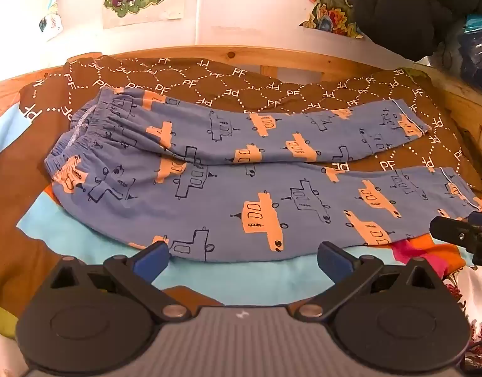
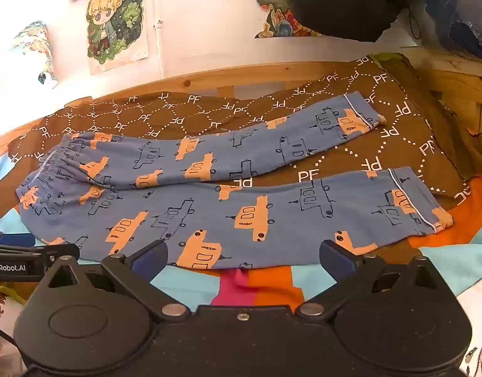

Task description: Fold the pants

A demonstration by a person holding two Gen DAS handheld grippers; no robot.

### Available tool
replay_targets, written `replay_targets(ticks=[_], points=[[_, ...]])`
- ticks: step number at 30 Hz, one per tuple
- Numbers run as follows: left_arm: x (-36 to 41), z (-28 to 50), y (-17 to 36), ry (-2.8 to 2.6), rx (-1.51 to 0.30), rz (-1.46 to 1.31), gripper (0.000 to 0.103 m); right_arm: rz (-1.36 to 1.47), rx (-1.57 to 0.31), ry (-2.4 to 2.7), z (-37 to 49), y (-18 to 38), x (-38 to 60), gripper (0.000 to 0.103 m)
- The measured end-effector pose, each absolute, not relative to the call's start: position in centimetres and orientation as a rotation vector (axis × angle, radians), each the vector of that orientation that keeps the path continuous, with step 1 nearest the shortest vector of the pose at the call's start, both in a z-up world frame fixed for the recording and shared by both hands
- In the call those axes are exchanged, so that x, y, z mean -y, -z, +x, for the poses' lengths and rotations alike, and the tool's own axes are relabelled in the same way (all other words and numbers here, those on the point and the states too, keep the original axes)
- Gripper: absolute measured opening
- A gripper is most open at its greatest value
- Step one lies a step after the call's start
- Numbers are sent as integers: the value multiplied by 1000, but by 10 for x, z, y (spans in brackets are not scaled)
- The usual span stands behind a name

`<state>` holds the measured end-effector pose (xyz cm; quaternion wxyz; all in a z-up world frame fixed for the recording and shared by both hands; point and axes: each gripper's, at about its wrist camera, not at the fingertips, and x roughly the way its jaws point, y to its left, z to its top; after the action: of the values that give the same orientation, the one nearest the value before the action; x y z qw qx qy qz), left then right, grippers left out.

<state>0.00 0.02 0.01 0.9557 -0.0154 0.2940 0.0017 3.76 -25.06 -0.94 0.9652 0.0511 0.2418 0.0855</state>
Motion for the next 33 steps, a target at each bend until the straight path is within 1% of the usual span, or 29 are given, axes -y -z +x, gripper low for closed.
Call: replay_targets(ticks=[33], points=[[-2, 0, 0, -2, -601, -23, 103, 105, -498, -168, 38, 10, 250, 102]])
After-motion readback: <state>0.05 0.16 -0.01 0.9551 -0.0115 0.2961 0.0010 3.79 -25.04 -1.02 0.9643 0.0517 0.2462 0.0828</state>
